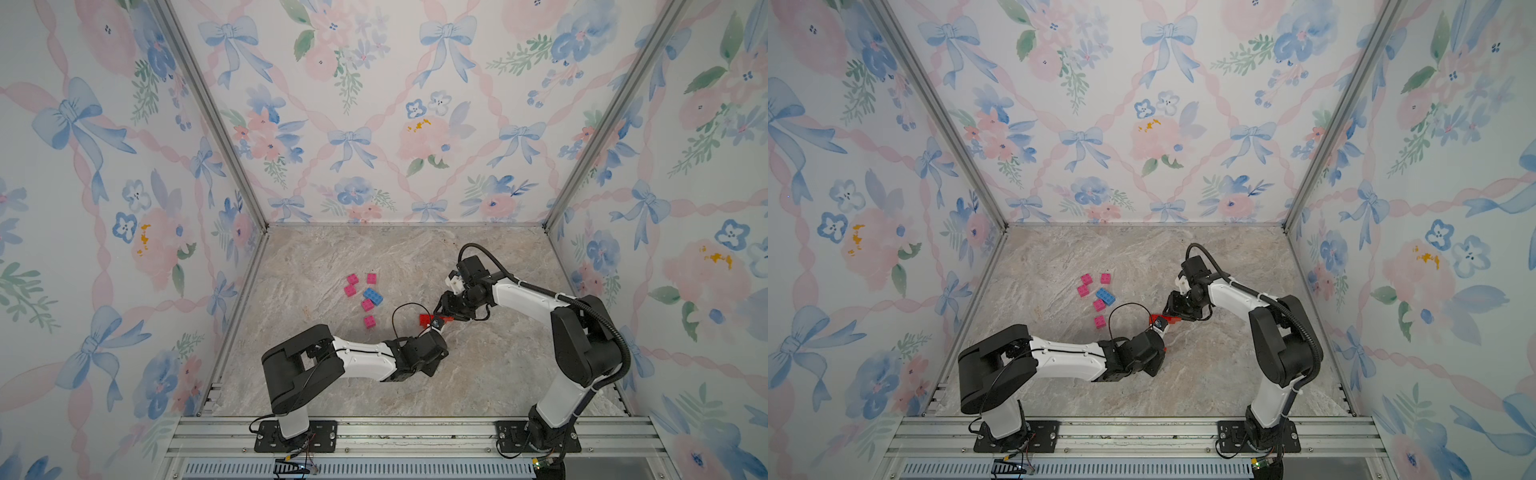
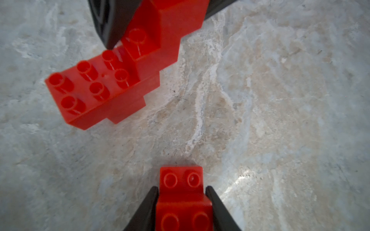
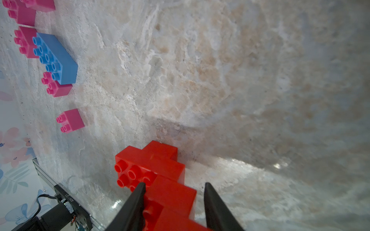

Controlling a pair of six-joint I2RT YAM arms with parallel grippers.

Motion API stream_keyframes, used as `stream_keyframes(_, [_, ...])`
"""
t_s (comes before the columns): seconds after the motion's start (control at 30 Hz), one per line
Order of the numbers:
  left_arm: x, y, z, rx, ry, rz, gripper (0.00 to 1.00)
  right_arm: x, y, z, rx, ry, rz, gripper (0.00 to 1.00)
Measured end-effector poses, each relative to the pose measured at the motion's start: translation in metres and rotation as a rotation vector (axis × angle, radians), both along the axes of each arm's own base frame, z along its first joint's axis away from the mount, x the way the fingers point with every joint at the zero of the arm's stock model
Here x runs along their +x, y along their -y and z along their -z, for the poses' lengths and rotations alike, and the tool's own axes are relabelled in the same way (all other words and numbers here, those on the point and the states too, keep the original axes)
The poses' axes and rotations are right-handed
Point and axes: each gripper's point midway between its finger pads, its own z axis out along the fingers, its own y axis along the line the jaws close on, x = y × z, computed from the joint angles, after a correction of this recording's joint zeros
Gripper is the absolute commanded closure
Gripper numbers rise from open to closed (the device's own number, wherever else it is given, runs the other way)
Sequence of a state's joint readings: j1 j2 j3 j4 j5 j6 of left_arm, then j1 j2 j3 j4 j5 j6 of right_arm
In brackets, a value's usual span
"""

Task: Assemble the letter v with lego
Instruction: Pick up the lego brick from the center of the board, then assemble the lego brick with the lego brick.

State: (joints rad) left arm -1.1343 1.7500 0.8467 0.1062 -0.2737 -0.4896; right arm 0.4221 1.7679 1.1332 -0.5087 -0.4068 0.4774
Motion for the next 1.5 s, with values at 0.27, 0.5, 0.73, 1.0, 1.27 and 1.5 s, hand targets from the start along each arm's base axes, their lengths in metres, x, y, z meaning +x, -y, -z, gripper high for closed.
stream_keyframes(0.27, [0.003, -0.001, -0.012, -0.028, 0.012, -0.014, 0.75, 0.000, 0.000, 0.000, -0.002, 0.001, -0.005, 0.52])
stream_keyframes(0.5, [0.035, -0.017, -0.042, -0.096, 0.023, -0.026, 0.90, 0.001, -0.001, -0.001, -0.002, 0.009, -0.016, 0.52])
stream_keyframes(0.73, [0.069, -0.030, -0.092, -0.091, 0.134, 0.096, 1.00, 0.004, -0.002, -0.004, 0.000, 0.027, -0.033, 0.53])
stream_keyframes(1.0, [0.086, -0.022, -0.098, 0.021, 0.214, 0.308, 1.00, 0.006, -0.005, -0.003, -0.002, 0.031, -0.058, 0.53])
stream_keyframes(1.27, [0.093, -0.039, -0.084, 0.098, 0.234, 0.492, 1.00, 0.008, -0.010, -0.006, -0.003, 0.042, -0.086, 0.55])
stream_keyframes(1.5, [0.085, -0.040, -0.079, 0.177, 0.306, 0.675, 1.00, 0.007, -0.010, -0.006, -0.001, 0.041, -0.089, 0.56])
